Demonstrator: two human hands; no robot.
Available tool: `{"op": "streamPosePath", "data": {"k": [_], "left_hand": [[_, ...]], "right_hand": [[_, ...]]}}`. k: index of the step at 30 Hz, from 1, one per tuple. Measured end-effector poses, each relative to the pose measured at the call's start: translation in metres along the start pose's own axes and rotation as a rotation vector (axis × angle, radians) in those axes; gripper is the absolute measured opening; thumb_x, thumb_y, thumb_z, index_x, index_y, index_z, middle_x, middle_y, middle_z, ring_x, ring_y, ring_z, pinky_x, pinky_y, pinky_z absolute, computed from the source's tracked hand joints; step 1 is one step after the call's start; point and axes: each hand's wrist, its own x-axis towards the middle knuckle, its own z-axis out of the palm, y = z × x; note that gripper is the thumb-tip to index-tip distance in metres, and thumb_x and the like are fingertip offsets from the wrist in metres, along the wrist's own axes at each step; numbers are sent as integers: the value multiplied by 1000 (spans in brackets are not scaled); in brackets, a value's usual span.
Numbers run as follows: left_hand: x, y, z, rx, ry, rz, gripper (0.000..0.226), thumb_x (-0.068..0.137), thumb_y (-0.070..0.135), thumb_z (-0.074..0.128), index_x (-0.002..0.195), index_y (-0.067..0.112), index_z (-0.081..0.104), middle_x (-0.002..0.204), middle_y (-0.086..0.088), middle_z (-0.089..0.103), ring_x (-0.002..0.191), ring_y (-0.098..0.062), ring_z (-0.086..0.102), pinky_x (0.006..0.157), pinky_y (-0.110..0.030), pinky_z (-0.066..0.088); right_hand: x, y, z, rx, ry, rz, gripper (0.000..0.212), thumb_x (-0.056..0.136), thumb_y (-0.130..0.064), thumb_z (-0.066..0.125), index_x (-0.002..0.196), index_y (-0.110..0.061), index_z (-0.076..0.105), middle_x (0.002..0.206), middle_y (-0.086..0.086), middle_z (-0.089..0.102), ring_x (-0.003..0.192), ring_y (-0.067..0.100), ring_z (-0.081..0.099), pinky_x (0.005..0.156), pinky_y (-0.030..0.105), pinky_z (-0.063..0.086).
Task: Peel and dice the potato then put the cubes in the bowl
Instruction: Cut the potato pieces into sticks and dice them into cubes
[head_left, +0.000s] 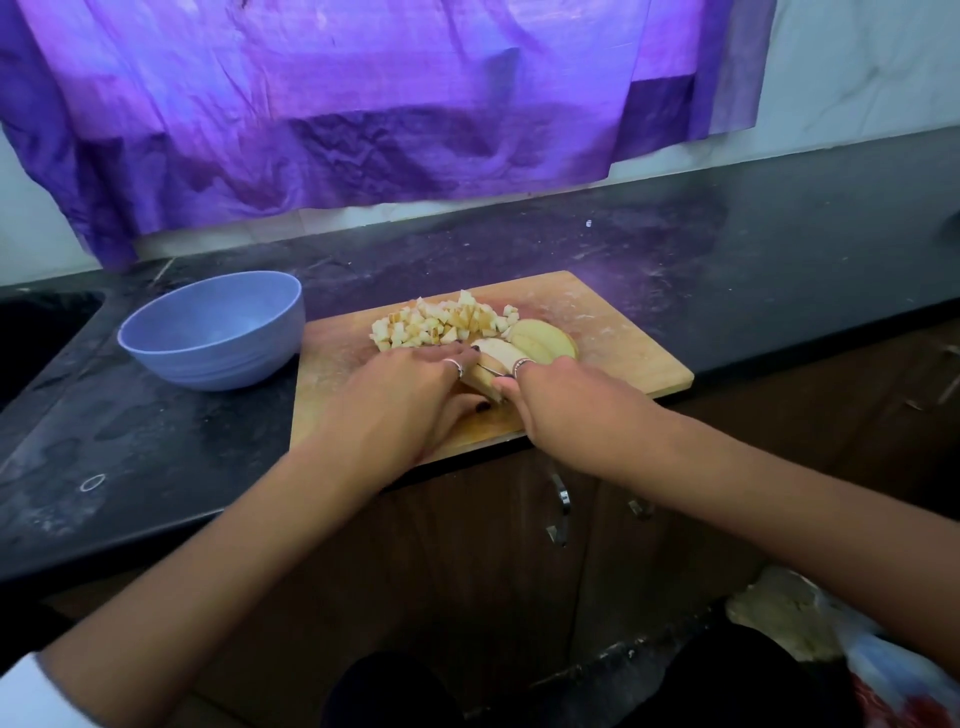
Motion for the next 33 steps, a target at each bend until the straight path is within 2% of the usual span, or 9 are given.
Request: {"op": "streamPosePath", "data": {"k": [2, 5, 9, 14, 18, 22, 26, 29, 33], "left_hand": [[-3, 0, 9, -104, 54, -25, 49, 98, 40, 45, 143, 23, 44, 148, 2, 44, 130, -21, 49, 101, -36, 43], [0, 2, 13, -106, 84, -60, 49, 98, 42, 44, 141, 20, 46, 146, 0, 46, 127, -23, 51, 98, -36, 45], [1, 3, 12, -98, 84, -41, 52, 97, 47, 41, 143, 25, 42, 149, 5, 42, 130, -18, 48, 98, -31, 43], [-2, -4, 10, -150, 75, -5, 53, 92, 48, 51, 137, 22, 51, 144, 1, 49, 129, -18, 48, 102, -31, 40], [-1, -13, 12, -172, 72, 26, 52, 85, 49, 59, 127, 19, 61, 131, -4, 60, 118, -25, 58, 96, -38, 46], [5, -17, 13, -144, 46, 30, 54, 85, 50, 59, 131, 22, 58, 135, -3, 57, 124, -26, 53, 100, -38, 42], [6, -21, 18, -138, 56, 78, 52, 82, 50, 61, 121, 16, 66, 121, -9, 67, 111, -32, 62, 89, -40, 50], [9, -18, 13, -112, 19, 59, 60, 85, 57, 50, 134, 22, 55, 133, -3, 59, 124, -25, 53, 96, -36, 44], [10, -14, 5, -69, -57, 28, 63, 89, 58, 44, 145, 30, 38, 145, 4, 47, 134, -17, 39, 104, -30, 33]], "right_hand": [[2, 0, -1, 25, -16, 12, 30, 104, -28, 33, 129, -14, 42, 79, 0, 39, 68, 15, 47, 59, 29, 41], [1, 3, -5, 61, -41, -27, 36, 103, -23, 36, 138, -16, 32, 79, -2, 41, 67, 12, 46, 49, 26, 35], [-11, 15, -14, -29, -40, -58, 26, 104, -31, 30, 125, -19, 39, 77, -3, 40, 64, 10, 44, 49, 27, 34], [-35, 27, -19, -163, -19, -70, 31, 103, -41, 20, 113, -23, 43, 72, -4, 41, 58, 8, 40, 47, 27, 31], [-30, 20, -18, -185, -17, -89, 32, 104, -38, 21, 117, -20, 43, 71, -5, 37, 57, 7, 36, 47, 26, 27], [-12, 13, -16, -168, -59, -74, 32, 105, -37, 22, 121, -18, 42, 74, -4, 36, 61, 8, 34, 56, 30, 34], [-4, 12, -17, -144, -109, -48, 20, 105, -37, 23, 102, -22, 37, 74, -1, 35, 62, 10, 34, 55, 32, 31], [8, 10, -14, -100, -133, -33, 25, 104, -39, 23, 100, -20, 40, 75, 2, 37, 62, 13, 42, 53, 31, 34], [18, 2, -9, -132, -92, -49, 27, 105, -28, 31, 126, -17, 44, 75, 0, 33, 66, 16, 43, 56, 31, 35]]}}
